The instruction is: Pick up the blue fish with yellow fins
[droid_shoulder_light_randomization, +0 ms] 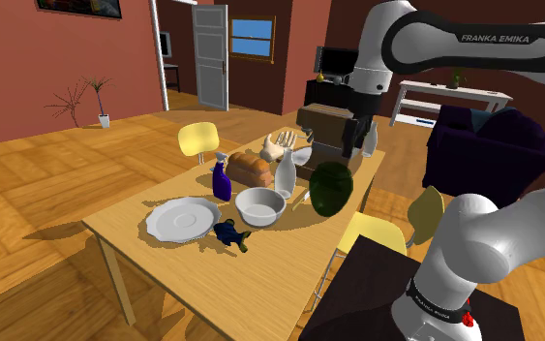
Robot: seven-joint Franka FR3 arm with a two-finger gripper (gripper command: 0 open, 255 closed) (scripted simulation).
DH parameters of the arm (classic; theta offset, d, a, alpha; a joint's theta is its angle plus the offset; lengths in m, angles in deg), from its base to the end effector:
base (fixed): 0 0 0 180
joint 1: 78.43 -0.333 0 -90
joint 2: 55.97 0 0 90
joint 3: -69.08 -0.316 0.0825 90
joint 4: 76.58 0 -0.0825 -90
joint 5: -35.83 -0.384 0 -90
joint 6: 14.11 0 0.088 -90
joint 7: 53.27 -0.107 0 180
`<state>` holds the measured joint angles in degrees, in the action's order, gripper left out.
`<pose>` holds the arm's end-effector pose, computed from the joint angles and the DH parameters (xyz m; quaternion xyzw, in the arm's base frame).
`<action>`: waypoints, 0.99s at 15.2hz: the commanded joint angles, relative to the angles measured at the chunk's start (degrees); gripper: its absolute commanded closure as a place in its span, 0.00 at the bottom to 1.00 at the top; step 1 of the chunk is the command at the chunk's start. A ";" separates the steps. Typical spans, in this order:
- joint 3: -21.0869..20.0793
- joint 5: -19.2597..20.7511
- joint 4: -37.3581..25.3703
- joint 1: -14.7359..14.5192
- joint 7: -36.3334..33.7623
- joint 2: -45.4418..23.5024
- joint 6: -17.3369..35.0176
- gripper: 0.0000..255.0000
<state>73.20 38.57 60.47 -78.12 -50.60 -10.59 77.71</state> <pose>0.3064 -0.0347 0.5773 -1.0000 0.0040 -0.0008 0.0016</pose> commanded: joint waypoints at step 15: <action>-0.64 -5.46 1.30 -3.68 -0.85 -24.97 23.80 0.00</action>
<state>72.40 33.47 61.75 -81.66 -51.80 -33.59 99.66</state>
